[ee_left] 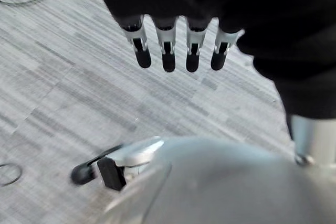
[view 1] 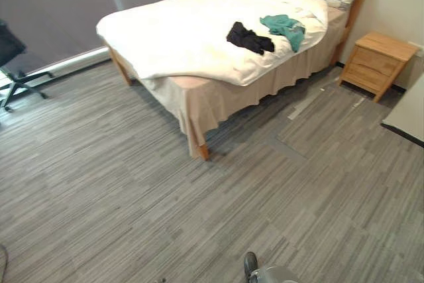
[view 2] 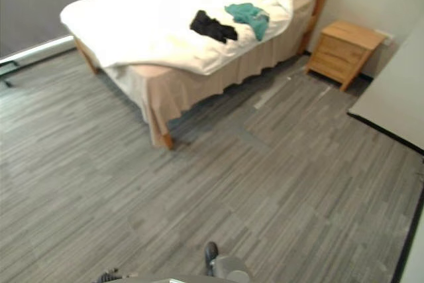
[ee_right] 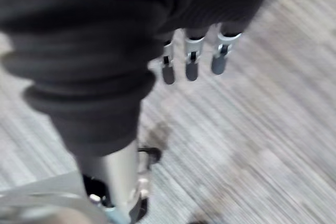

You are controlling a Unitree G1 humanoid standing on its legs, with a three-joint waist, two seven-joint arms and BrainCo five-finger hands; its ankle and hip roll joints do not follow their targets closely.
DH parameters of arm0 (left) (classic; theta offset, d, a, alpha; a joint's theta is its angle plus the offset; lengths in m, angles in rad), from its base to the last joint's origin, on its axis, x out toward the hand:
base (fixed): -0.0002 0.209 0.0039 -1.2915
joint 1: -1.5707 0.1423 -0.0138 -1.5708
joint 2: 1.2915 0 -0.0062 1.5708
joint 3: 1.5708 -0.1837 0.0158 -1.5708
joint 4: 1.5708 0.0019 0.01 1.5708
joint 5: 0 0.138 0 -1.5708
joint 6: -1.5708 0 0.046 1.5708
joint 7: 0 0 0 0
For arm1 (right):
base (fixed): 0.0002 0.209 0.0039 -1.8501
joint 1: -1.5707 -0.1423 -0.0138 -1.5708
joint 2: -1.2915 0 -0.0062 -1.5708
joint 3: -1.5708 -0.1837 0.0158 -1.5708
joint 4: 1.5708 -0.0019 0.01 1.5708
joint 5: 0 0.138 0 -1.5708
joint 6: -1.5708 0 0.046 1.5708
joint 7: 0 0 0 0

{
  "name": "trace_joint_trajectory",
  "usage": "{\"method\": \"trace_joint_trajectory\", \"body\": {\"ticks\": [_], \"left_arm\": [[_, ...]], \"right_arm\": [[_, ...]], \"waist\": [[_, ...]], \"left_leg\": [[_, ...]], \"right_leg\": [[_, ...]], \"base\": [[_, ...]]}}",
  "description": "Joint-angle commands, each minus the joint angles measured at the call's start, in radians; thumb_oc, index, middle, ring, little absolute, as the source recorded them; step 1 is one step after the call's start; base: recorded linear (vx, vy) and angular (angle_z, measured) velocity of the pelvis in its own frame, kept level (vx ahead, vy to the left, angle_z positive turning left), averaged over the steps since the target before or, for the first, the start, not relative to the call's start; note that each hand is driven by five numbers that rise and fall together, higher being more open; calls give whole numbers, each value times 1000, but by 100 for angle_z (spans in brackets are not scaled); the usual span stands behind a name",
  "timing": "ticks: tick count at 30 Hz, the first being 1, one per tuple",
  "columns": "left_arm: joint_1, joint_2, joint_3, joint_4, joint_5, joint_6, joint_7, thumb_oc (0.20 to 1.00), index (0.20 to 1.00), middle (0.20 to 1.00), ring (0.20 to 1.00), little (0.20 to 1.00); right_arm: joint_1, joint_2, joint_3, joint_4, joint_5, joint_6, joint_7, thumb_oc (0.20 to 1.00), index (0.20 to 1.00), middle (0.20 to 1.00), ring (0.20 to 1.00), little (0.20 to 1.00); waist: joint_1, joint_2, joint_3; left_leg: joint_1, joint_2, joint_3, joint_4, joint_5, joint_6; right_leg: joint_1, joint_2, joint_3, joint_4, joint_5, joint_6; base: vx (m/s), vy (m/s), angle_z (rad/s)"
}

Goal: Tidy up the quilt and then pick up the clothes from the bed and put them into the laundry hamper.

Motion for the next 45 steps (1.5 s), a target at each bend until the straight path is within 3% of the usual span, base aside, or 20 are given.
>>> {"method": "trace_joint_trajectory", "body": {"ticks": [1, 7, 9, 10, 14, 16, 17, 19, 20, 22, 23, 25, 26, 29, 30, 34, 36, 38, 40, 45], "left_arm": [[-100, 4, -16, 16, -33, -4, 31, 1000, 1000, 1000, 1000, 1000], [-81, -10, -11, 8, -36, -17, 32, 1000, 1000, 1000, 1000, 1000], [-37, -16, 18, 33, -12, -6, 17, 1000, 1000, 1000, 1000, 1000], [-12, -14, 35, 46, -9, -2, 14, 1000, 1000, 1000, 1000, 1000], [-13, 10, 40, 59, 4, 9, 18, 1000, 1000, 1000, 1000, 1000], [-24, 15, 41, 54, -4, 12, 23, 1000, 1000, 1000, 1000, 1000], [-42, 24, 33, 50, -9, 10, 31, 1000, 1000, 1000, 1000, 1000], [-49, 29, 26, 43, -12, 8, 32, 1000, 1000, 1000, 1000, 1000], [-70, 39, 16, 43, -8, -3, 42, 1000, 1000, 1000, 1000, 1000], [-70, 39, 16, 43, -8, -3, 42, 1000, 1000, 1000, 1000, 1000], [-96, 39, 9, 57, 13, -5, 49, 1000, 1000, 1000, 1000, 1000], [-76, 29, 20, 45, -19, -3, 50, 1000, 1000, 1000, 1000, 1000], [-89, 25, 16, 37, -30, 1, 50, 1000, 1000, 1000, 1000, 1000], [-89, 25, 16, 37, -30, 1, 50, 1000, 1000, 1000, 1000, 1000], [-102, 27, 12, 0, -59, -5, 80, 1000, 1000, 1000, 1000, 1000], [-102, 27, 12, 0, -59, -5, 80, 1000, 1000, 1000, 1000, 1000], [-59, 28, 16, 1, -49, 1, 45, 1000, 1000, 1000, 1000, 1000], [-67, 29, 6, 5, -34, 5, 38, 1000, 1000, 1000, 1000, 1000], [-75, 34, 3, 6, -31, 6, 38, 1000, 1000, 1000, 1000, 1000], [-108, 52, -17, 6, -24, -3, 39, 1000, 1000, 1000, 1000, 1000]], "right_arm": [[-82, -66, 25, -12, 27, -9, -33, 1000, 1000, 1000, 1000, 1000], [-94, -75, 50, -43, 15, -28, -35, 1000, 1000, 1000, 1000, 1000], [-88, -46, 63, -42, -21, -33, -39, 1000, 1000, 1000, 1000, 1000], [-84, -32, 73, -36, -35, -33, -30, 1000, 1000, 1000, 1000, 1000], [-86, -1, 87, -51, -72, -34, -24, 1000, 1000, 1000, 1000, 1000], [-100, 1, 87, -66, -74, -29, -25, 1000, 1000, 1000, 1000, 1000], [-96, 10, 86, -78, -60, -32, -33, 1000, 1000, 1000, 1000, 1000], [-94, 9, 93, -88, -57, -33, -38, 1000, 1000, 1000, 1000, 1000], [-100, 6, 106, -92, -57, -35, -43, 1000, 1000, 1000, 1000, 1000], [-100, 6, 106, -92, -57, -35, -43, 1000, 1000, 1000, 1000, 1000], [-104, -12, 122, -75, -101, -19, -33, 1000, 1000, 1000, 1000, 1000], [-107, -13, 120, -56, -91, -21, -36, 1000, 1000, 1000, 1000, 1000], [-119, -18, 115, -60, -86, -21, -44, 1000, 1000, 1000, 1000, 1000], [-119, -18, 115, -60, -86, -21, -44, 1000, 1000, 1000, 1000, 1000], [-118, -39, 106, -52, -76, -14, -69, 1000, 1000, 1000, 1000, 1000], [-118, -39, 106, -52, -76, -14, -69, 1000, 1000, 1000, 1000, 1000], [-72, -35, 70, -3, -101, -9, -58, 1000, 1000, 1000, 1000, 1000], [-67, -32, 55, -14, -91, -5, -54, 1000, 1000, 1000, 1000, 1000], [-69, -22, 47, -21, -68, -6, -54, 1000, 1000, 1000, 1000, 1000], [-57, -2, 67, -34, -43, -13, -59, 1000, 1000, 1000, 1000, 1000]], "waist": [[1, -25, 119], [78, 16, 77], [110, 20, 37], [122, 4, 20], [122, -19, 31], [106, 3, 44], [88, 5, 61], [75, 11, 65], [43, 3, 63], [43, 3, 63], [23, -24, 55], [34, -22, 47], [44, -34, 71], [43, -34, 70], [80, -37, 91], [80, -37, 91], [92, 26, 41], [58, 30, 59], [35, 48, 71], [7, 32, 66]], "left_leg": [[17, -73, 74, -126, 64, 76], [-44, -129, 177, -759, 154, 81], [-13, -82, 356, -980, 179, 90], [14, -96, 349, -973, 175, 114], [128, -88, 343, -953, 117, 155], [160, -64, 315, -961, 113, 155], [233, -70, 261, -981, 92, 142], [261, -68, 224, -986, 79, 131], [314, -78, 159, -997, 39, 109], [314, -78, 159, -997, 39, 109], [354, -66, 131, -997, -12, 87], [333, -51, 100, -796, -35, 71], [245, -48, 103, -637, -13, 57], [244, -48, 102, -636, -14, 57], [24, -60, 234, -617, 12, 75], [24, -60, 233, -618, 12, 75], [172, -79, 284, -924, 74, 109], [232, -93, 272, -961, 69, 131], [268, -82, 238, -988, 66, 133], [292, -91, 175, -995, 32, 115]], "right_leg": [[112, -22, 118, -214, 122, 108], [262, 36, 187, -238, 18, 121], [393, 83, 207, -235, -53, 115], [411, 94, 215, -184, -53, 122], [239, 86, 150, 308, 199, 340], [139, 77, 120, 409, 189, 341], [90, -8, 39, 273, 81, 296], [85, -39, 9, 168, 20, 244], [63, -52, 96, -49, 31, 220], [63, -52, 96, -49, 31, 220], [64, -61, 205, -146, 60, 234], [74, -33, 169, -64, 33, 195], [86, -50, 144, -54, 27, 185], [85, -50, 143, -53, 27, 185], [200, -81, 29, -114, -16, 165], [200, -81, 29, -114, -16, 165], [227, -53, -42, 79, -74, 201], [133, -90, -21, 283, 78, 258], [52, -66, 38, 386, 89, 252], [62, -86, 120, 74, 21, 221]], "base": [[515, -129, -66], [591, -8, -46], [1096, 10, -35], [1196, -2, -50], [522, -35, -45], [449, -17, 5], [788, -72, 42], [658, -147, 91], [451, -167, 130], [391, -179, 177], [678, -399, 98], [715, -476, 67], [225, -224, 147], [159, -110, 86], [432, -229, 24], [231, -10, 84], [753, 375, 7], [260, 234, 124], [144, 82, 76], [265, -73, 30]]}}
